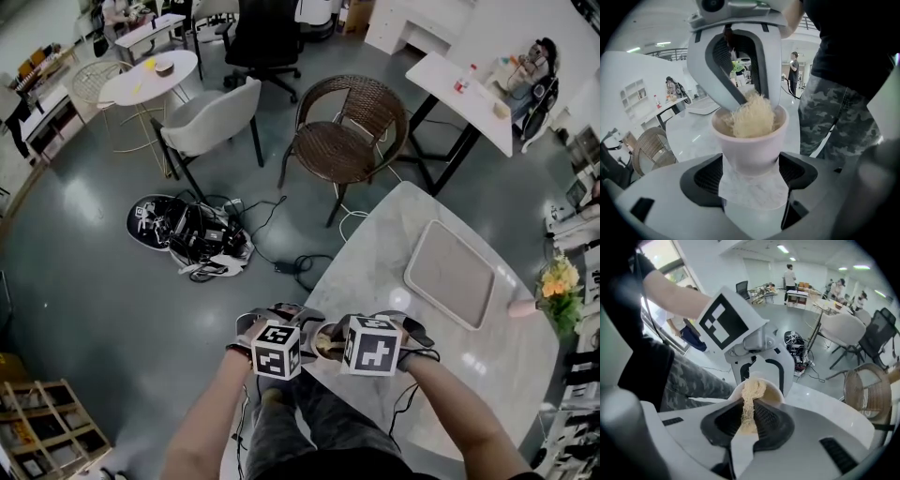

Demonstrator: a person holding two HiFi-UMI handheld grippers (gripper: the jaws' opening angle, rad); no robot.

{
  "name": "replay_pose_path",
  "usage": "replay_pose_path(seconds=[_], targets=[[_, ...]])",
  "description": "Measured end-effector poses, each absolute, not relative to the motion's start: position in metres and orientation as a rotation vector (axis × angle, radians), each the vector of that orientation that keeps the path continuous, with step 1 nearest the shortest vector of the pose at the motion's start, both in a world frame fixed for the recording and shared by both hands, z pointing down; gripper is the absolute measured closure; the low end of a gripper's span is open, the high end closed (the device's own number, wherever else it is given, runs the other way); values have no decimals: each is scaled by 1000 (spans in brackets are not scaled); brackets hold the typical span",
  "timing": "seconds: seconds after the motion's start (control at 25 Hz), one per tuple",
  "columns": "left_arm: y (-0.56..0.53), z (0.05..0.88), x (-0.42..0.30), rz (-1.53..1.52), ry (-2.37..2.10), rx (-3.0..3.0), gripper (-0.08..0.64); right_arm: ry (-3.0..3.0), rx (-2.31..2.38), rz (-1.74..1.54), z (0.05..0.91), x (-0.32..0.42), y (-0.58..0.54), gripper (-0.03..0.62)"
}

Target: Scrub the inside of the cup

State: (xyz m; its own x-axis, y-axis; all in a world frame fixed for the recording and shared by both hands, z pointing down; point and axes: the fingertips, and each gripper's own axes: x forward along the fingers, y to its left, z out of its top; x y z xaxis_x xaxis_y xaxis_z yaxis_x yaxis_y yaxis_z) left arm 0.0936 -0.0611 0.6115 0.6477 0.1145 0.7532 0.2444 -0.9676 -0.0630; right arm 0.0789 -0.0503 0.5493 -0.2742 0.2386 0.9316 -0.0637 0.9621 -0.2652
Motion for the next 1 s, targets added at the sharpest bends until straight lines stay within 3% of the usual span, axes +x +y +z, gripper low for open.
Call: replay_pose_path(seconds=[0.28, 0.64, 1.0], targets=[[-77, 609, 78, -1227, -65, -2823, 174, -1946, 47, 441, 532, 84, -69, 532], [-62, 598, 88, -1102, 737, -2920, 163, -1816, -54, -15, 558, 86, -69, 532], [-72, 596, 103, -1187, 1111, -2737, 152, -1799, -4, 109, 564, 81, -62, 532]])
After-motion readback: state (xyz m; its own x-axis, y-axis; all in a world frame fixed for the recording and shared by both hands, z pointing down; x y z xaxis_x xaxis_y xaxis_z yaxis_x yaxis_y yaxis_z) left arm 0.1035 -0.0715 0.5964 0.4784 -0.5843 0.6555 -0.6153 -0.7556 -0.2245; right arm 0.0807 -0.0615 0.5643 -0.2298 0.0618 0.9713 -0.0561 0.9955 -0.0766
